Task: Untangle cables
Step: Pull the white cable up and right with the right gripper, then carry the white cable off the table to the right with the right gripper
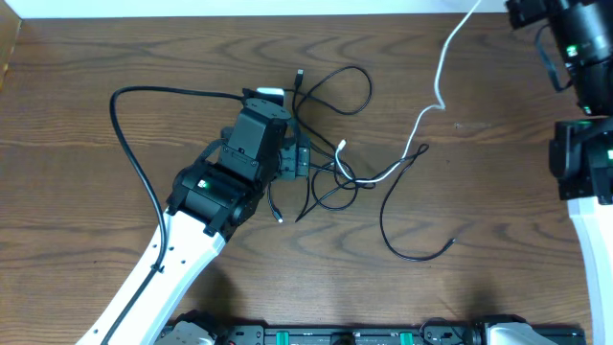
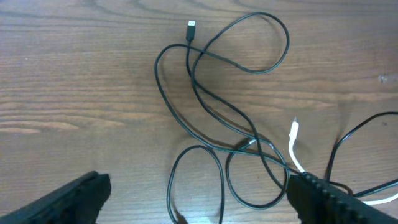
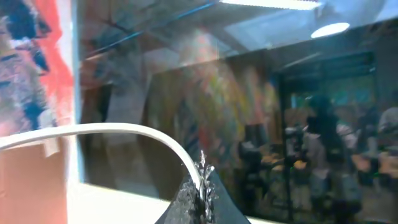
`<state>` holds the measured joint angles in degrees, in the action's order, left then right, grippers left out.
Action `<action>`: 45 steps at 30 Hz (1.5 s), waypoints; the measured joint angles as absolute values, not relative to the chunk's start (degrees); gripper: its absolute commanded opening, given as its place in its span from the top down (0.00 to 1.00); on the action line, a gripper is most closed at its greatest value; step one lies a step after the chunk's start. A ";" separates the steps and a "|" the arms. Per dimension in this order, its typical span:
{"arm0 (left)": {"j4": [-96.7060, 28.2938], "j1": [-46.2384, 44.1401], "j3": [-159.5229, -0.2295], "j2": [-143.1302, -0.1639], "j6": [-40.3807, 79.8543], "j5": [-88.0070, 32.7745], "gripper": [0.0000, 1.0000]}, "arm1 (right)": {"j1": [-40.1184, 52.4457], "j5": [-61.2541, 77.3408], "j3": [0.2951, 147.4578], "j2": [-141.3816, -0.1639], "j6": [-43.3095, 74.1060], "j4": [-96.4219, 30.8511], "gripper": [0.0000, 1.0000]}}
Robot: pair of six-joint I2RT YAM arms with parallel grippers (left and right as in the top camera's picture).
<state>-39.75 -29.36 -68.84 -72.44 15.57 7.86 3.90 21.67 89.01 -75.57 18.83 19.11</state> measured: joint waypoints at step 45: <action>-40.05 -29.36 -68.84 -72.47 15.16 7.86 0.03 | -15.84 16.78 99.94 -76.09 -1.32 9.82 0.99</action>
